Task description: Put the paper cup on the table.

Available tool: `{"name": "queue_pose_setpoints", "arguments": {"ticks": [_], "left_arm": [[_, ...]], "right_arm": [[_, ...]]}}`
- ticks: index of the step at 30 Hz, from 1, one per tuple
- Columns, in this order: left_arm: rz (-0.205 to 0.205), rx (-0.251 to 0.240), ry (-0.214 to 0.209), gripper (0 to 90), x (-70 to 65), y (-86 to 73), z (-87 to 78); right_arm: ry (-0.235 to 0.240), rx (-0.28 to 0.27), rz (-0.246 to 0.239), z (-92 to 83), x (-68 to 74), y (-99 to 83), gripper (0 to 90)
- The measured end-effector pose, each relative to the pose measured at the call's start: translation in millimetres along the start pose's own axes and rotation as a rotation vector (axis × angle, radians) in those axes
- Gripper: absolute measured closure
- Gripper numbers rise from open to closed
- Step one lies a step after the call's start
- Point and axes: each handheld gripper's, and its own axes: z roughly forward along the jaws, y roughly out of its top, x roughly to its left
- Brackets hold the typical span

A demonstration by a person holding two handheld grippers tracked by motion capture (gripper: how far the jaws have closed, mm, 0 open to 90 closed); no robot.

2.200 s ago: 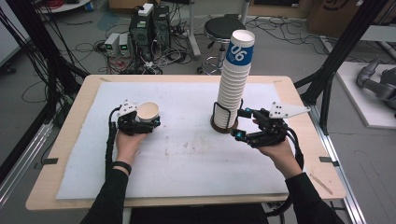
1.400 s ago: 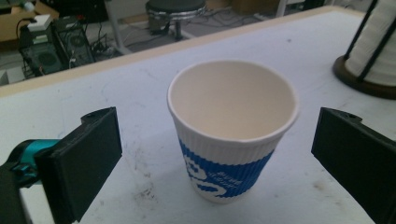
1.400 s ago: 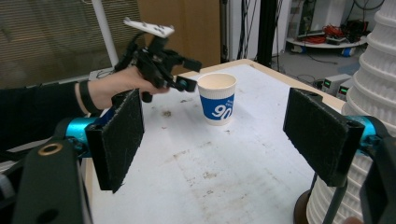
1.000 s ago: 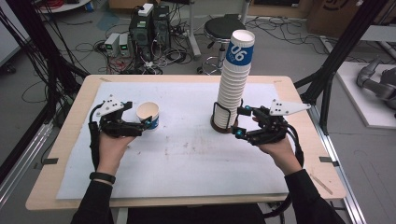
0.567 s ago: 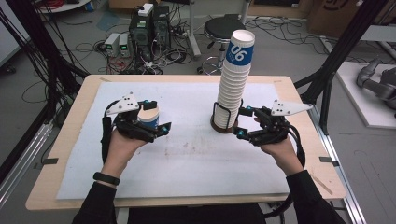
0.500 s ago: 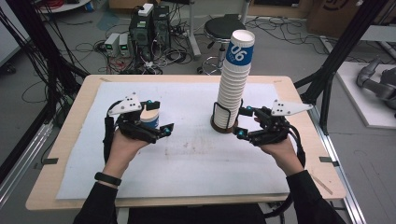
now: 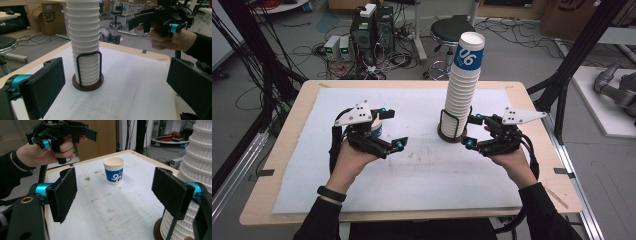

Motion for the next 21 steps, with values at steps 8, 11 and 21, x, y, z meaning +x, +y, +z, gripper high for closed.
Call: {"name": "queue_pose_setpoints", "arguments": {"ticks": [8,11,21], "left_arm": [[-0.003,-0.013,0.005,1.8,0.0,0.8,0.2],[-0.001,-0.011,0.005,1.8,0.5,0.6,0.6],[-0.003,-0.004,0.002,1.8,1.0,0.0,1.7]], "right_arm": [[0.0,0.003,-0.003,-0.5,-0.1,-0.6,20.8],[0.001,0.003,-0.001,-0.6,-0.1,-0.7,20.8],[-0.002,0.003,-0.006,-0.2,-0.3,-0.9,20.8]]}}
